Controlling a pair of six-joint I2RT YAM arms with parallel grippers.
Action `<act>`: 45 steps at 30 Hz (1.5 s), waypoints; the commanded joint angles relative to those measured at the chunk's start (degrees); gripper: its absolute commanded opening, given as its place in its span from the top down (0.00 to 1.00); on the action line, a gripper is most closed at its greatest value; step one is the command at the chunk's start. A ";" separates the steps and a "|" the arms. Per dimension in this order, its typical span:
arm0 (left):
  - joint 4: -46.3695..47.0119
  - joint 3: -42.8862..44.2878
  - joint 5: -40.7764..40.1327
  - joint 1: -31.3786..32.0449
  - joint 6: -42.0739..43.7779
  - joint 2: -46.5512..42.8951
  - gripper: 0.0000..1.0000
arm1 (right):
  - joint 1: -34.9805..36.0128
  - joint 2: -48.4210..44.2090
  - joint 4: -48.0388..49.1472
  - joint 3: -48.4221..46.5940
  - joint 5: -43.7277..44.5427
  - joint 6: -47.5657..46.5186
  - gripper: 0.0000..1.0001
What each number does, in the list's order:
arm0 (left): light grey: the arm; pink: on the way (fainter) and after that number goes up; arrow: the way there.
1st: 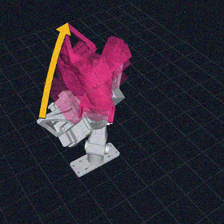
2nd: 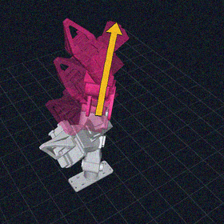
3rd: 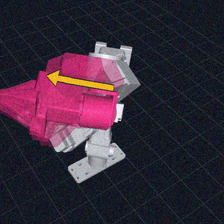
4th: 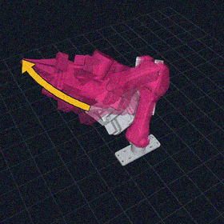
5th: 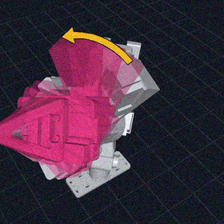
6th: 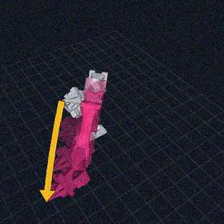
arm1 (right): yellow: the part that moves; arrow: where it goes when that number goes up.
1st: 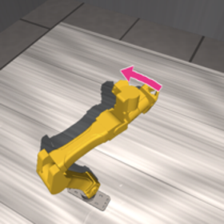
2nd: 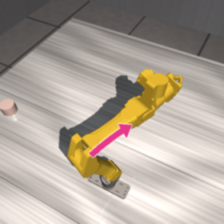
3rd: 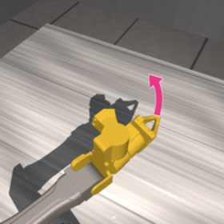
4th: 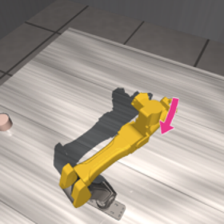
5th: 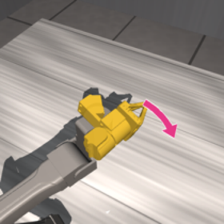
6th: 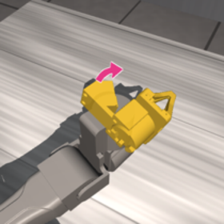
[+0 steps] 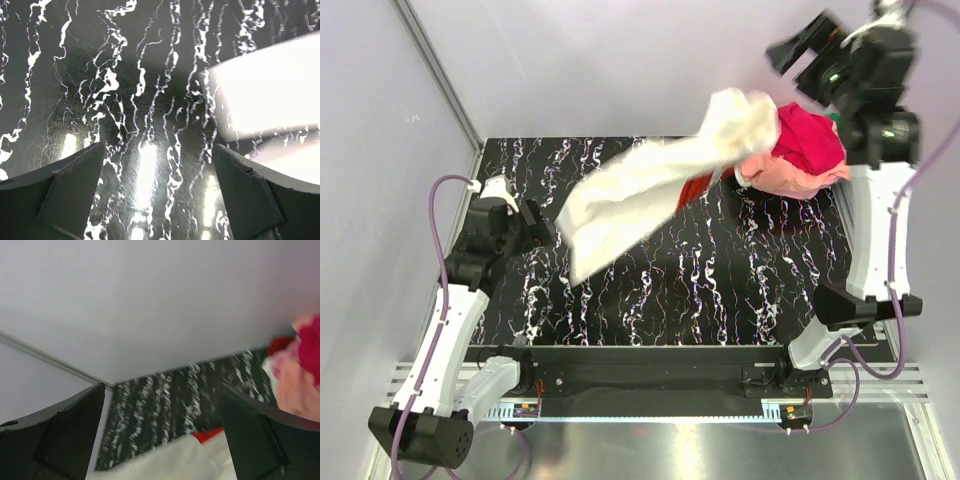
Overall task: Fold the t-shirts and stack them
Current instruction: Move the tshirt to the center of the board, then flatten the tshirt out
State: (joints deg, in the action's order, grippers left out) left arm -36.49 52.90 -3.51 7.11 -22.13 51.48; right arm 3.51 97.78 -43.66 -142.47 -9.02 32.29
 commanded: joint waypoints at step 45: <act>-5.26 -5.09 -4.05 14.16 -4.94 2.31 0.13 | 17.15 -13.84 6.48 83.24 0.75 5.41 0.16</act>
State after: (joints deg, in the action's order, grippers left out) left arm -44.75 48.38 -6.52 21.02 -27.07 54.70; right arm 19.64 83.94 -39.09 -56.42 -7.22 36.58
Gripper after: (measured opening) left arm 0.874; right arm 0.855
